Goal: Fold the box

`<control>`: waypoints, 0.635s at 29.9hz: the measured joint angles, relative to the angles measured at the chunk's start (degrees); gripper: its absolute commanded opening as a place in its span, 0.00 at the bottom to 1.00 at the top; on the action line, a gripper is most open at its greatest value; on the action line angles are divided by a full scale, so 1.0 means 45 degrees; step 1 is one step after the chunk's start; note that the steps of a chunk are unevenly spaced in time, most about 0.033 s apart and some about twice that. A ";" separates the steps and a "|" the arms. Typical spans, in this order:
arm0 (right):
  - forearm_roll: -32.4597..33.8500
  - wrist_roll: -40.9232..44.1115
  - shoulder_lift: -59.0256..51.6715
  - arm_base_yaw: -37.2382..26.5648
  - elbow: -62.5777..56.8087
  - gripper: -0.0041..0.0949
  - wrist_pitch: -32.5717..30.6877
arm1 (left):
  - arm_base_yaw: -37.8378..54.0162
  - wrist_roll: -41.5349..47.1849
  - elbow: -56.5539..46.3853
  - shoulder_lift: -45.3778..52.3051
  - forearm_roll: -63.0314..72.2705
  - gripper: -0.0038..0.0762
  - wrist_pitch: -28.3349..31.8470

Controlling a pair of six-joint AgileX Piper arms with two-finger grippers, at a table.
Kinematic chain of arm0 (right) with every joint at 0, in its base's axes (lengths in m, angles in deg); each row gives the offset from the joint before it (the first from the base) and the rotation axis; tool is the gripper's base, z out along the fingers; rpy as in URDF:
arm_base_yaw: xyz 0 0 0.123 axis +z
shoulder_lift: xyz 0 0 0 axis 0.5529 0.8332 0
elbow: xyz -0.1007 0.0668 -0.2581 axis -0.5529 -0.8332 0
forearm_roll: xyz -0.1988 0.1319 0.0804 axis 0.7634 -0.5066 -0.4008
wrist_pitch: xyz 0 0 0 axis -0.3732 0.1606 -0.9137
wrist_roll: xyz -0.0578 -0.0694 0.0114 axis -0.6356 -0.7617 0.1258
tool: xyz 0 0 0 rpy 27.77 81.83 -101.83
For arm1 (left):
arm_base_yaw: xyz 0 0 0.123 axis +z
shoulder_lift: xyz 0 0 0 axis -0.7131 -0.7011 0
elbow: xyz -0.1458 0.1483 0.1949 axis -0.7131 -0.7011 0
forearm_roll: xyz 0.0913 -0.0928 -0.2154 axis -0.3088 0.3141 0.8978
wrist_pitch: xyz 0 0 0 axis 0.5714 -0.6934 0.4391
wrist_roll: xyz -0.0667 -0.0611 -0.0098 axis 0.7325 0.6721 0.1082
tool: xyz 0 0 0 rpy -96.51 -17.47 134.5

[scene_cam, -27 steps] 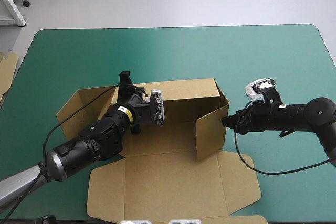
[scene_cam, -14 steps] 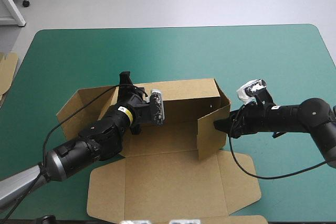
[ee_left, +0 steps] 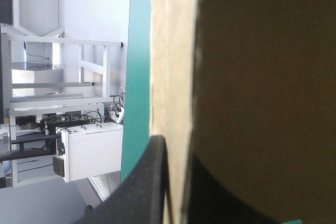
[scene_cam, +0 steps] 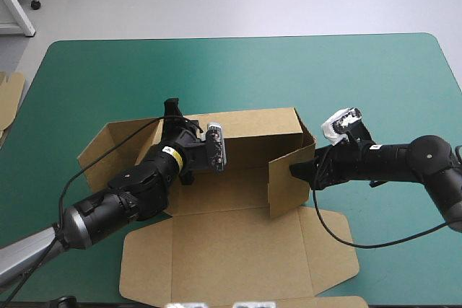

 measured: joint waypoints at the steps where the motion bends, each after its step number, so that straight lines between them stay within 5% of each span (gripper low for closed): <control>1: -0.0071 -0.0061 0.0000 0.0000 0.0000 0.68 0.0000 | 0.0000 0.0009 0.0000 0.0000 0.0000 0.03 0.0000; 19: -0.0539 -0.0591 0.0000 0.1091 -0.0513 0.62 0.1179 | 0.0014 0.0044 -0.0037 0.0000 -0.0013 0.03 0.0052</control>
